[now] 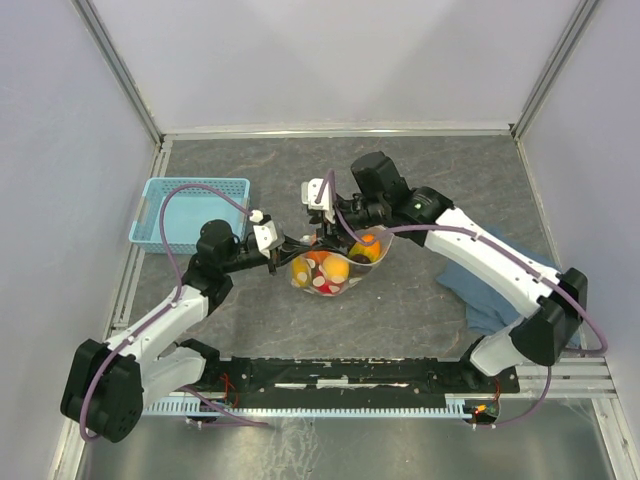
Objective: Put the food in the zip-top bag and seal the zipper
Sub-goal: Zip the zipper food storage bag at the center of the board.
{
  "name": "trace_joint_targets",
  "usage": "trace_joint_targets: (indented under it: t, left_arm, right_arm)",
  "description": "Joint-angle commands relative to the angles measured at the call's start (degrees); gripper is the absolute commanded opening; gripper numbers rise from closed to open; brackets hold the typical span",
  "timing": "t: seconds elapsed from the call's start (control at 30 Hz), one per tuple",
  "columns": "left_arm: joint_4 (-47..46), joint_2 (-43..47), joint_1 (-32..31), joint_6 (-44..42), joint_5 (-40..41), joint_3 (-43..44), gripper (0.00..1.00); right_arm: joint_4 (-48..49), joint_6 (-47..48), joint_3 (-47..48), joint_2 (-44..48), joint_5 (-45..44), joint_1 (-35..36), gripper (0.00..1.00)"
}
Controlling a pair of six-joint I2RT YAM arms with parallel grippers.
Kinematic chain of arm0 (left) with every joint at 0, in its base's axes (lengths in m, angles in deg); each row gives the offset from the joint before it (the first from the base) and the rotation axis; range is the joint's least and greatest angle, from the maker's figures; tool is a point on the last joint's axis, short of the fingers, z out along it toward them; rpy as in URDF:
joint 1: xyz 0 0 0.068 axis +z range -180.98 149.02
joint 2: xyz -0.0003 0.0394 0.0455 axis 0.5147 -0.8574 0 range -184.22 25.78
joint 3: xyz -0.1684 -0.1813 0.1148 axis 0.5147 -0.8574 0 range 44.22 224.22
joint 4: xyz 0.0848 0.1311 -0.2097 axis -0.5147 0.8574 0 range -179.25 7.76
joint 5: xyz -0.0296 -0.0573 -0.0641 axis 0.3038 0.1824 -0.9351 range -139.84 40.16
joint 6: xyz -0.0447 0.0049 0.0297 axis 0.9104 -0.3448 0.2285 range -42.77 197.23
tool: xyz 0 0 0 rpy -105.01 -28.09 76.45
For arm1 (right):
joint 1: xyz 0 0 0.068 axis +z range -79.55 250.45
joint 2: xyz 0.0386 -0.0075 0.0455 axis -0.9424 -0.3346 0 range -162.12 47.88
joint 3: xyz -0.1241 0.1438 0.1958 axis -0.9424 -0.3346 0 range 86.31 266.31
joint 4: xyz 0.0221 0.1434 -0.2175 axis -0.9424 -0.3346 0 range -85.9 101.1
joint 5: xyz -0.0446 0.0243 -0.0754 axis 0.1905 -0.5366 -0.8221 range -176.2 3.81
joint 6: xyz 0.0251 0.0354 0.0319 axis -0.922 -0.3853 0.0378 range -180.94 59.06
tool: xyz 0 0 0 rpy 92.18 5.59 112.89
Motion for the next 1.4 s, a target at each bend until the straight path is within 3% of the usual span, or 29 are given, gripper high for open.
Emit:
trace_joint_targets:
  t: [0.0,0.23,0.6,0.93,1.37]
  left_arm:
    - [-1.8,1.5,0.1,-3.7,0.3,-0.1,0.03]
    - [-1.8,1.5,0.0,-3.8,0.3,0.0,0.03]
    - [-1.8,2.0,0.1,-3.7,0.6,-0.2,0.03]
    - [-1.7,2.5,0.1,-3.7,1.6,-0.7,0.03]
    - [-4.2,3.3,0.5,-0.8,6.0,-2.3,0.03]
  right_arm:
    - [3.1,2.9,4.8,-2.4,4.2,0.3,0.63]
    - [0.9,3.9,6.5,-4.9,6.7,0.5,0.5]
    - [-5.3,6.7,9.1,-7.7,6.0,0.5,0.37]
    - [-13.0,9.4,11.9,-7.9,-0.2,0.4,0.06]
    - [-11.4,7.2,7.0,-3.7,-9.1,-0.8,0.02]
